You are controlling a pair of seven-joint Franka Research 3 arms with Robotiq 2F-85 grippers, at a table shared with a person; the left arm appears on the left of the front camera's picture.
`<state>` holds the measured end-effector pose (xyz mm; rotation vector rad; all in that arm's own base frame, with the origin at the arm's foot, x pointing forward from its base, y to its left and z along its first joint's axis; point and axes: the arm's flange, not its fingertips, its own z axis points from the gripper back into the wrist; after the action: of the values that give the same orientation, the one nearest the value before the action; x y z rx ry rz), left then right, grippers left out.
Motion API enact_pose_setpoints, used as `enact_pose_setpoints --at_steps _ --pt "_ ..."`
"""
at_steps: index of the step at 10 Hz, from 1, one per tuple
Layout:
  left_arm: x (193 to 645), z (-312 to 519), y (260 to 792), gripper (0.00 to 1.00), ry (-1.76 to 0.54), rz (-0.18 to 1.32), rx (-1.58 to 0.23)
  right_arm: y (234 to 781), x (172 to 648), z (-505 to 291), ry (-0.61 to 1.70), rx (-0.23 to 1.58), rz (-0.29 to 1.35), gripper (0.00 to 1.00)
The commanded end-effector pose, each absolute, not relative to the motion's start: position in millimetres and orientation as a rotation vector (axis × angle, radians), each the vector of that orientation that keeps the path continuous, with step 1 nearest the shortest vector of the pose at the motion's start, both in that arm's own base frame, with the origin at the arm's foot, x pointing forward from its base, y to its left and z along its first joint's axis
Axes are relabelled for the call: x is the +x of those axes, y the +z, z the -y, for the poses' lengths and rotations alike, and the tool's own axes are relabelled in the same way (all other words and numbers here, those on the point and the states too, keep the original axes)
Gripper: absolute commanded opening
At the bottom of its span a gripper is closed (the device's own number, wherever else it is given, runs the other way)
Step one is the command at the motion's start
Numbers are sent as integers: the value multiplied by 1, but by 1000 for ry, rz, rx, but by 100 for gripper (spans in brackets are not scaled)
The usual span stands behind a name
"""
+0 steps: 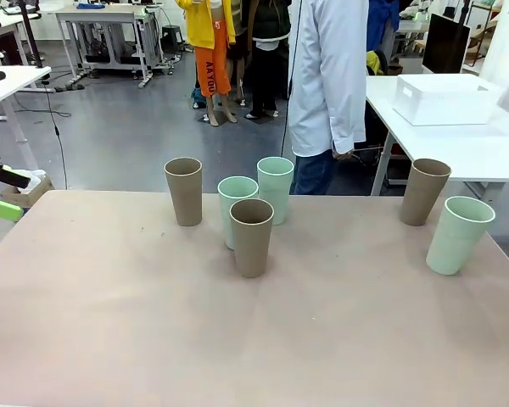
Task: Stack the cups and store them in the basket.
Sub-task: Pick up two Reusable plastic cups , one in each hand.
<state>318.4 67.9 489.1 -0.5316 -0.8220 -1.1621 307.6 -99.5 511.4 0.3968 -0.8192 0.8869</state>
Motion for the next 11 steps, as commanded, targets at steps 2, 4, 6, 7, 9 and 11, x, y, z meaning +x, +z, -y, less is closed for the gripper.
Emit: enact_pose_setpoints --at_steps 2,4,6,7,9,11 --pt "319 -65 485 100 -1191 894 -554 493 295 97 922 428 870 100" --pt "321 -65 489 100 -1174 864 -540 511 307 101 899 411 843 100" --pt "321 -65 489 100 -1174 864 -540 511 307 101 899 411 843 100" --pt "321 -65 489 100 -1174 864 -540 511 307 101 899 411 843 100" --pt "321 -65 489 100 -1174 864 -540 511 307 101 899 411 843 100" --pt "321 -65 489 100 -1174 864 -540 511 307 101 899 411 843 100"
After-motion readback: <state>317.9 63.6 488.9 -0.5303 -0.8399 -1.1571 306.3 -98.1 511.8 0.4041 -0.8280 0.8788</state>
